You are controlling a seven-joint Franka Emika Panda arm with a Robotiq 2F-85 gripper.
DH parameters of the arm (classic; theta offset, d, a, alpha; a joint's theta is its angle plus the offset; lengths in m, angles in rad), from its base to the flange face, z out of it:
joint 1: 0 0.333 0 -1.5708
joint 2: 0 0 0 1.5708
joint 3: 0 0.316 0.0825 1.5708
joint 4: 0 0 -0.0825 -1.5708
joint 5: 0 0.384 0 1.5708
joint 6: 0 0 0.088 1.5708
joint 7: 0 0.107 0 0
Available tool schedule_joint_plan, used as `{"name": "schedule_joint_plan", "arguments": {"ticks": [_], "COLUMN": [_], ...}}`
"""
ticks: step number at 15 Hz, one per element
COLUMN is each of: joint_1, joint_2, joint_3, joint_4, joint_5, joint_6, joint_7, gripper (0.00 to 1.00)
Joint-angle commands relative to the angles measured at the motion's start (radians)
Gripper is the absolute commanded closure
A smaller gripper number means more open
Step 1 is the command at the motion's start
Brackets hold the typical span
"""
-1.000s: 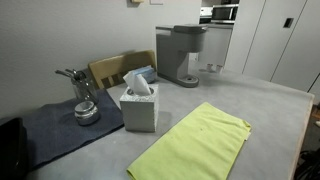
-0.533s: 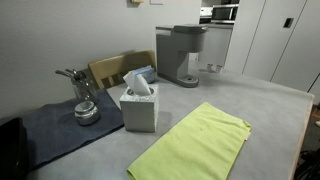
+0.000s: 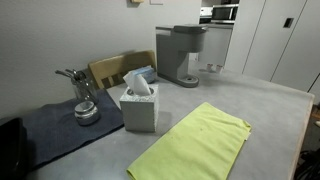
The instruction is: Fold the towel
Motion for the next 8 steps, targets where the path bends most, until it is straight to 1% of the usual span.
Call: {"name": "schedule_joint_plan", "arguments": {"ticks": [1, 2, 3, 5, 8], "joint_1": [-0.004, 0.0, -0.007, -0.011, -0.01], "joint_2": [0.132, 0.162, 0.092, 0.141, 0.155], "joint_3": [-0.076, -0.101, -0.057, -0.083, -0.087], "joint_4": [0.005, 0.012, -0.002, -0.001, 0.003], "joint_5": [-0.019, 0.001, -0.007, -0.005, -0.005], "joint_6": [0.125, 0.156, 0.106, 0.145, 0.148], "joint_7": [-0.12, -0.166, -0.097, -0.138, -0.145], "gripper": [0.0, 0.0, 0.0, 0.0, 0.0]}}
